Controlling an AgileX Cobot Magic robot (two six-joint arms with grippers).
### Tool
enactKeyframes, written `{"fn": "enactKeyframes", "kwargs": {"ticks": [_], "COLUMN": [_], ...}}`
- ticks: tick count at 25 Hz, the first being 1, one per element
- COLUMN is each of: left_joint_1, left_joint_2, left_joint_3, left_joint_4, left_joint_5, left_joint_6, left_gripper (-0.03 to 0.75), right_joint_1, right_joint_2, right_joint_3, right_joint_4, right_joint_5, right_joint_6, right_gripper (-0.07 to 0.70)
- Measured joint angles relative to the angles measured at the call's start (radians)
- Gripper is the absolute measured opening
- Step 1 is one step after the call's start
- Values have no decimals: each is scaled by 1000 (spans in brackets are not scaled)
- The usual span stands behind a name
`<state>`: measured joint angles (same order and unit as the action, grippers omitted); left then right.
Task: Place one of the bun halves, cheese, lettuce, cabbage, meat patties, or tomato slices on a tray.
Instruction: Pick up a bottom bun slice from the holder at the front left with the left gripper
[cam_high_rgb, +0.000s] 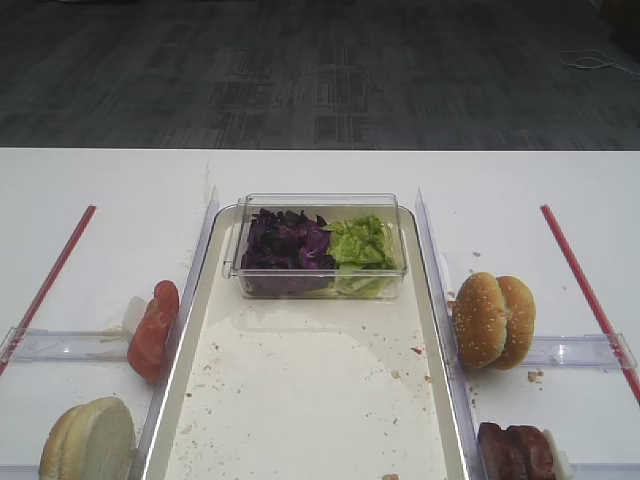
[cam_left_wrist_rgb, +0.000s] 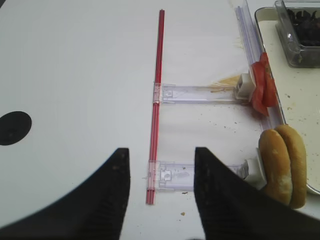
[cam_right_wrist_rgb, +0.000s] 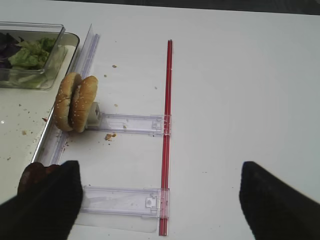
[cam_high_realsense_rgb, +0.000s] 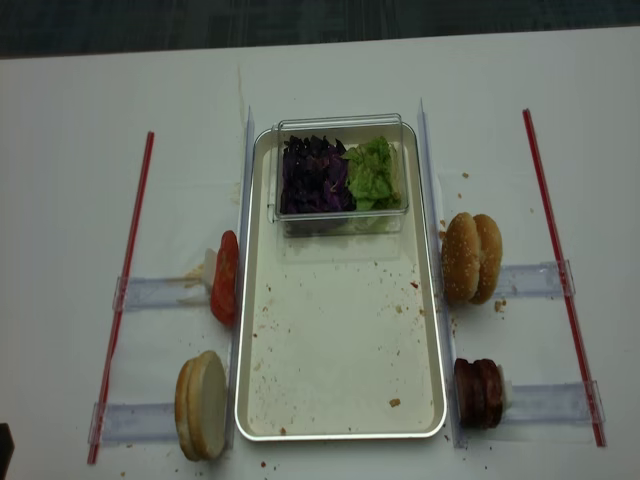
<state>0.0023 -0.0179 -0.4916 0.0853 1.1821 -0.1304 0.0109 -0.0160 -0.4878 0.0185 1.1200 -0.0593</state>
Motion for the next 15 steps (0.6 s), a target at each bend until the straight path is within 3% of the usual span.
{"fn": "enactKeyframes", "kwargs": {"ticks": [15], "left_joint_1": [0], "left_joint_2": [0], "left_joint_3": [0], "left_joint_4": [0], "left_joint_5": [0], "left_joint_6": [0], "left_gripper": [312], "right_joint_1": [0], "right_joint_2": [0], "right_joint_3": [0], "right_joint_4": [0], "right_joint_5": [0], "right_joint_6": [0], "right_gripper": [664]}}
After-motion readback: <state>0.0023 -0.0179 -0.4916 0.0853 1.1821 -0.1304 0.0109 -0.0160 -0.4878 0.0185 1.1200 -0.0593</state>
